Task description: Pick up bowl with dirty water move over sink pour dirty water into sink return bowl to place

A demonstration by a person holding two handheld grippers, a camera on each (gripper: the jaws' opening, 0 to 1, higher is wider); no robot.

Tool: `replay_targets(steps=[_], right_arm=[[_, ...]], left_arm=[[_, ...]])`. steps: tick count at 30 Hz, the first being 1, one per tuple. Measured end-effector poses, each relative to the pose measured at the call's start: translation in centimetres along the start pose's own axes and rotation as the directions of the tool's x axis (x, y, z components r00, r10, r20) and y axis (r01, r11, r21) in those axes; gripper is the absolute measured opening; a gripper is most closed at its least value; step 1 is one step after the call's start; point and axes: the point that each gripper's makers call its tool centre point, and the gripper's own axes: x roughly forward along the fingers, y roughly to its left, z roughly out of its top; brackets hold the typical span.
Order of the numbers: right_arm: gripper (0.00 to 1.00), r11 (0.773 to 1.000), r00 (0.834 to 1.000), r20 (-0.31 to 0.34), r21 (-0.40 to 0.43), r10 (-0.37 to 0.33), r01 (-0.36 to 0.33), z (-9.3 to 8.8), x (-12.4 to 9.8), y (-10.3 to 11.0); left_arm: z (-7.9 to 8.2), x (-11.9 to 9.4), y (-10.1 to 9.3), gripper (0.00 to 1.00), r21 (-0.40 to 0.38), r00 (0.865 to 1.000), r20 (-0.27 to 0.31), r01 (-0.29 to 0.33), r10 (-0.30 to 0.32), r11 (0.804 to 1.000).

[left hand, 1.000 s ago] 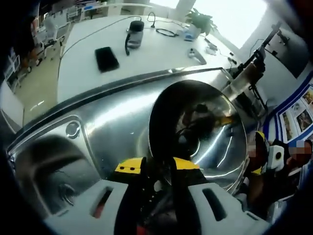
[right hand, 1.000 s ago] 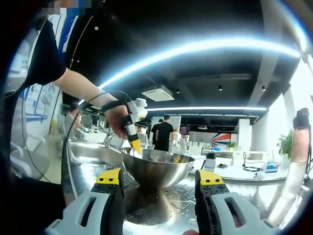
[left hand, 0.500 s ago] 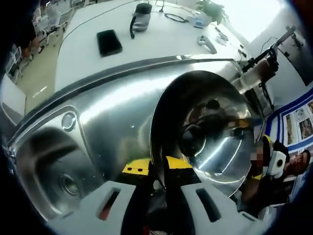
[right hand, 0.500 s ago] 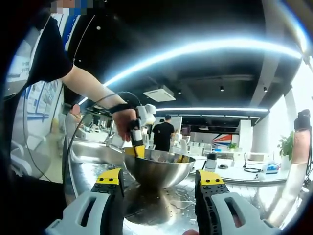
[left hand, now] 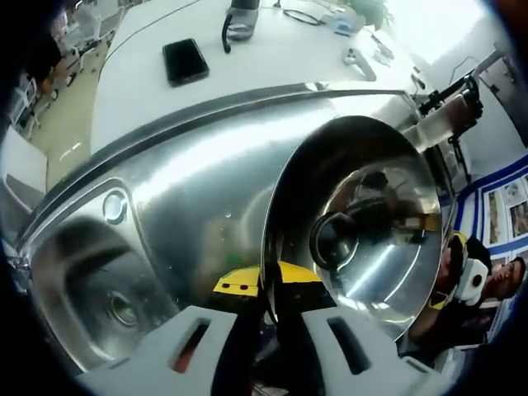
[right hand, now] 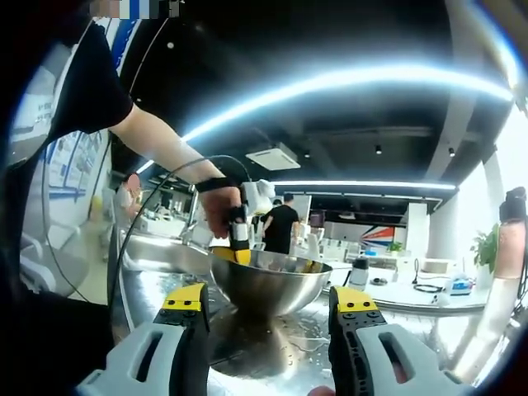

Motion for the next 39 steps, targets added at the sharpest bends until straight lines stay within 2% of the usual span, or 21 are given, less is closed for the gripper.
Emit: replay_targets(steps=[5, 10, 14, 20, 23, 25, 31, 34, 39], right_arm=[[0.51, 1.0, 1.0, 0.003, -0.002, 0.004, -0.004, 0.1, 0.0, 0.0], [0.5, 1.0, 1.0, 0.003, 0.001, 0.01, -0.01, 0.1, 0.0, 0.1], [0.5, 1.0, 1.0, -0.007, -0.002, 0.016, -0.016, -0.1, 0.0, 0.2], [0.5, 1.0, 1.0, -0.014, -0.003, 0.011, -0.011, -0.2, 0.1, 0.1], [0.49, 1.0, 1.0, -0.022, -0.009, 0.008, -0.008, -0.3, 0.1, 0.1], [0.49, 1.0, 1.0, -0.027, -0.014, 0.006, -0.006, -0.4, 0.1, 0.1], [0.49, 1.0, 0.999, -0.035, -0.02, 0.005, -0.005, -0.6, 0.1, 0.1], [0.49, 1.0, 0.999, -0.039, -0.023, 0.002, -0.003, -0.7, 0.2, 0.1], [0.49, 1.0, 0.999, -0.046, -0.024, -0.002, 0.001, -0.8, 0.2, 0.1]], left_arm=[[-0.5, 0.0, -0.2, 0.01, 0.005, 1.0, -0.007, -0.012, 0.012, 1.0], [-1.2, -0.1, -0.3, 0.0, 0.022, 0.999, 0.015, -0.038, 0.038, 0.999], [-1.4, -0.1, -0.3, 0.0, -0.009, 0.999, 0.013, -0.037, 0.038, 0.999], [-1.7, -0.1, -0.2, 0.0, 0.018, 0.999, 0.014, -0.05, 0.05, 0.999], [-1.4, -0.1, -0.4, 0.0, -0.034, 0.999, 0.036, -0.031, 0.032, 0.999], [-1.2, -0.1, -0.3, 0.0, -0.038, 0.999, 0.046, -0.025, 0.027, 0.999], [-1.9, -0.2, -0.9, 0.0, -0.076, 0.996, 0.094, 0.001, 0.006, 0.997], [-2.0, -0.4, -1.7, 0.0, -0.061, 0.991, 0.137, 0.016, -0.007, 0.998], [-2.7, -0.6, -2.7, 0.0, -0.035, 0.988, 0.155, 0.0, 0.006, 0.999]])
